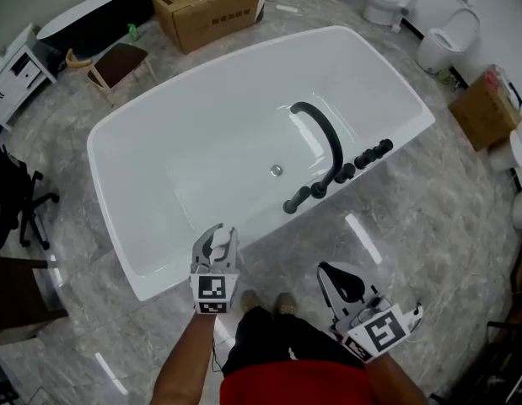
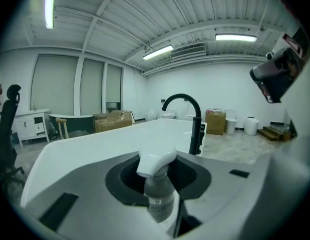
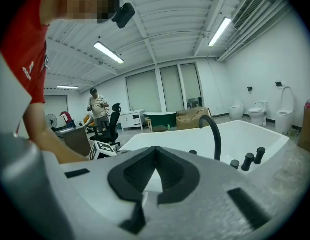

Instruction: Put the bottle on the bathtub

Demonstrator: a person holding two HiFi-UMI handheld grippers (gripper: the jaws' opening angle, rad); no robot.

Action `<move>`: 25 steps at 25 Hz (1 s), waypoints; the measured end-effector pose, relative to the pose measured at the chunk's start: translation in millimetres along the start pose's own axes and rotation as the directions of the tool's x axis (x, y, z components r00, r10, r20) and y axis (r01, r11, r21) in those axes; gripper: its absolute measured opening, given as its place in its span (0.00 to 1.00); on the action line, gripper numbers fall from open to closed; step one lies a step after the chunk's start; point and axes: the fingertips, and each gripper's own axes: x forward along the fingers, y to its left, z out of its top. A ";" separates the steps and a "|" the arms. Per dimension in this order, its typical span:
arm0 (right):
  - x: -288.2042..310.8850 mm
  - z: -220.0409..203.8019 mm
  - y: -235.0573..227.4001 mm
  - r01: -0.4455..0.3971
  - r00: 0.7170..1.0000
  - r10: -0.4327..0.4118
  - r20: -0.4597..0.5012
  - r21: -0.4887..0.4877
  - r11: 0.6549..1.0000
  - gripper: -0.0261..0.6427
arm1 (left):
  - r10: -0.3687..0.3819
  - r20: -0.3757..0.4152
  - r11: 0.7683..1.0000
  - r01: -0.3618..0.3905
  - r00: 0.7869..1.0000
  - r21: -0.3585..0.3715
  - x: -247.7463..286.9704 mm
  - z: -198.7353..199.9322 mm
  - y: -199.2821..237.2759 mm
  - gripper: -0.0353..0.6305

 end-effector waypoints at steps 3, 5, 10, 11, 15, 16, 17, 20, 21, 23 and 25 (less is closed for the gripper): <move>3.1 -1.7 -2.4 0.010 1.000 -0.010 -0.008 0.002 1.000 0.05 | -0.006 -0.007 1.000 0.006 1.000 -0.001 6.2 -6.3 0.1 0.20; 3.6 -3.2 -3.6 0.015 1.000 -0.015 -0.012 0.003 1.000 0.05 | -0.013 -0.013 1.000 0.013 1.000 -0.006 8.4 -10.8 -1.9 0.20; 2.8 -6.5 -4.5 0.021 1.000 -0.021 -0.022 0.005 1.000 0.05 | -0.022 0.000 1.000 0.022 1.000 -0.018 8.0 -17.3 -7.3 0.20; 2.9 -7.4 -4.5 0.021 0.999 -0.021 -0.025 0.005 1.000 0.05 | -0.023 0.004 1.000 0.023 1.000 -0.017 8.1 -17.7 -7.8 0.20; 3.4 -11.4 -1.5 0.016 0.999 -0.015 -0.036 0.006 1.000 0.05 | -0.046 0.003 0.999 0.046 0.999 -0.012 6.6 -22.4 -14.1 0.28; 3.7 -11.8 -0.9 0.012 0.999 -0.012 -0.037 0.005 1.000 0.05 | -0.053 0.000 0.999 0.053 0.999 -0.010 6.3 -23.5 -16.5 0.31; 4.0 -12.1 -0.4 0.009 0.999 -0.008 -0.038 0.004 1.000 0.05 | -0.061 -0.002 0.998 0.061 0.998 -0.007 6.0 -24.4 -18.8 0.33; 5.4 -13.3 1.8 0.002 0.999 -0.002 -0.044 0.005 1.000 0.05 | -0.092 -0.009 0.996 0.092 0.996 0.004 3.7 -25.6 -24.6 0.39; 6.0 -13.3 2.7 0.001 0.999 0.000 -0.046 0.006 1.000 0.05 | -0.098 -0.008 0.995 0.098 0.995 0.007 2.1 -25.7 -25.1 0.41; 6.2 -13.3 3.8 -0.003 0.999 0.004 -0.045 0.012 1.000 0.05 | -0.089 0.004 0.996 0.089 0.996 0.016 -2.0 -24.2 -23.1 0.44; 5.0 -14.4 4.1 -0.008 0.999 0.009 -0.043 0.021 1.000 0.05 | -0.072 0.022 0.997 0.071 0.997 0.020 -7.2 -18.0 -19.9 0.47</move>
